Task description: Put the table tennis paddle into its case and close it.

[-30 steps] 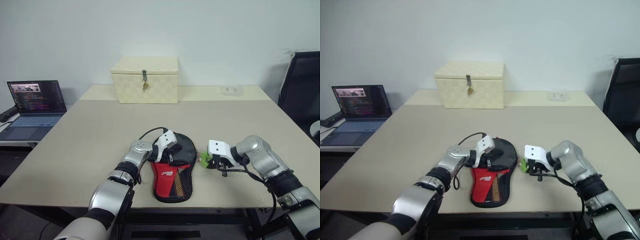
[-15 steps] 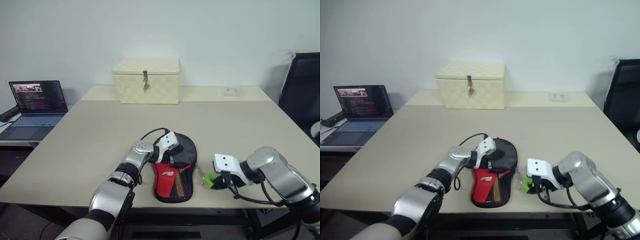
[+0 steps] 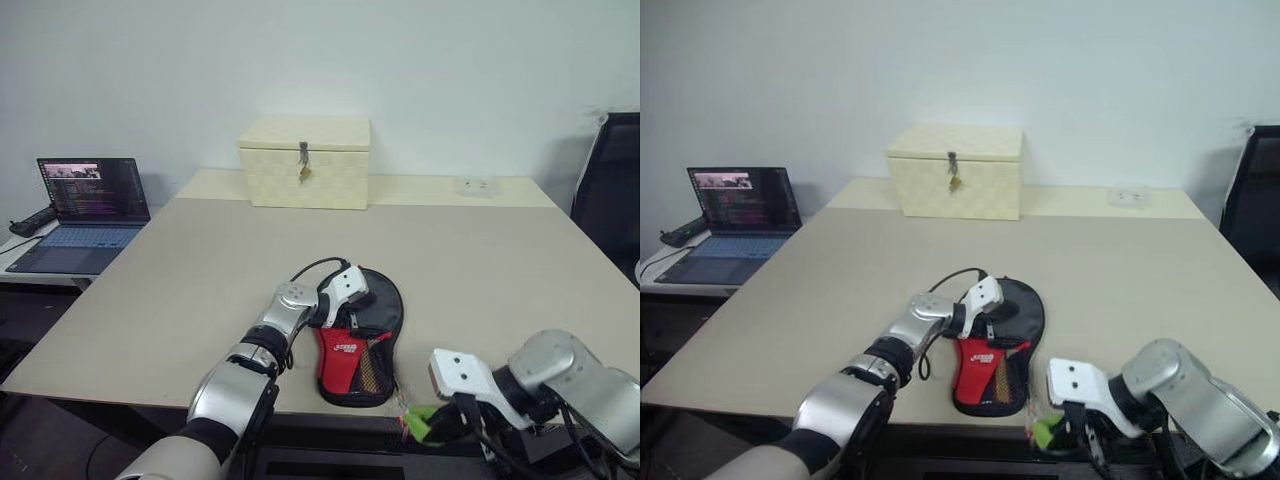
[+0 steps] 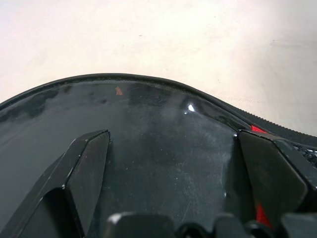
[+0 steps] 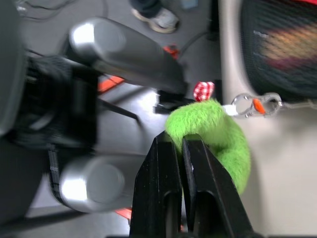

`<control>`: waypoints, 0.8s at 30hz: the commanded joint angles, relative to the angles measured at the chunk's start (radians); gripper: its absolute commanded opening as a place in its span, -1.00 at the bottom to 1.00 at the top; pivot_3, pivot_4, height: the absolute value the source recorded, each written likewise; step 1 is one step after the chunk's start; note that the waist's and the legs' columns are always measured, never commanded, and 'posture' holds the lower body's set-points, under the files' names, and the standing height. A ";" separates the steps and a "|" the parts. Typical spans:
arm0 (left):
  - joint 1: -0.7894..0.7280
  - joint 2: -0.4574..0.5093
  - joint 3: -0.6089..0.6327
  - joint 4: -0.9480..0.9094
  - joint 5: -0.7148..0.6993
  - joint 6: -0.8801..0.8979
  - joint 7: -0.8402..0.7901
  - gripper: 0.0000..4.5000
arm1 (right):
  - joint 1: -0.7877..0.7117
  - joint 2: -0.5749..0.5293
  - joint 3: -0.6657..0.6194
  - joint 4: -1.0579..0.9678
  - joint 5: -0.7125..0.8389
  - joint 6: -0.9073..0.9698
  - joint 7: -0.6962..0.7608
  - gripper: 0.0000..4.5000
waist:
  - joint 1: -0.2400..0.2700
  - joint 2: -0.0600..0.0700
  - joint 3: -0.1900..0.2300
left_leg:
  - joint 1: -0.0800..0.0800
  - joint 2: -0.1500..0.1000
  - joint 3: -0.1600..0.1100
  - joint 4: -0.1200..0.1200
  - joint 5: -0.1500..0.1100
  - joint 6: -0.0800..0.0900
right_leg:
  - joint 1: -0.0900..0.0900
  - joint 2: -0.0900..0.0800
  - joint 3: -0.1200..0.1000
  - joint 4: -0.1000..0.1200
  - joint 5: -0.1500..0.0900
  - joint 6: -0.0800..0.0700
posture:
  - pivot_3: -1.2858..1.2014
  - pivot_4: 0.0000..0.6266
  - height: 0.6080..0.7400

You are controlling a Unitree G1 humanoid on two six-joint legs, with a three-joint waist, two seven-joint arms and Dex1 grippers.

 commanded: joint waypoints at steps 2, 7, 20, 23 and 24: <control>0.012 -0.035 -0.057 0.062 0.072 0.029 0.041 1.00 | 0.034 -0.012 -0.050 -0.118 0.122 0.080 -0.051 -0.99 | 0.003 -0.001 -0.001 | 0.000 0.000 0.000 0.000 0.000 0.000 | 0.001 -0.001 0.000 -0.001 0.000 0.001 | 0.03 -0.52 1.00; 0.004 -0.047 -0.052 0.068 0.078 0.024 0.052 1.00 | 0.029 0.021 -0.027 -0.122 0.156 0.110 -0.153 -0.99 | 0.004 -0.001 -0.001 | 0.000 -0.001 0.000 0.000 0.000 0.000 | 0.001 -0.002 0.000 -0.003 0.000 0.001 | 0.03 -0.52 1.00; 0.057 0.010 -0.008 0.017 0.038 -0.014 0.049 1.00 | -0.156 0.088 -0.058 0.075 0.231 0.129 -0.265 -0.14 | -0.002 -0.001 -0.001 | 0.000 -0.001 0.002 0.000 0.000 0.000 | 0.000 -0.002 0.001 -0.002 0.001 0.002 | 0.03 -0.52 1.00; 0.068 0.043 0.017 -0.021 0.006 -0.019 0.033 1.00 | -0.215 0.114 -0.096 0.174 0.247 0.098 -0.274 -0.14 | -0.007 -0.001 -0.001 | 0.000 0.000 0.002 0.000 0.000 0.000 | 0.000 -0.001 0.002 -0.002 0.001 0.002 | 0.03 -0.52 1.00; 0.071 0.064 0.040 -0.059 -0.024 -0.010 0.022 1.00 | -0.243 0.133 -0.107 0.269 0.211 0.020 -0.288 -0.14 | -0.011 -0.001 -0.001 | 0.000 0.000 0.003 0.000 0.000 0.000 | -0.001 -0.001 0.003 -0.001 0.001 0.002 | 0.03 -0.52 1.00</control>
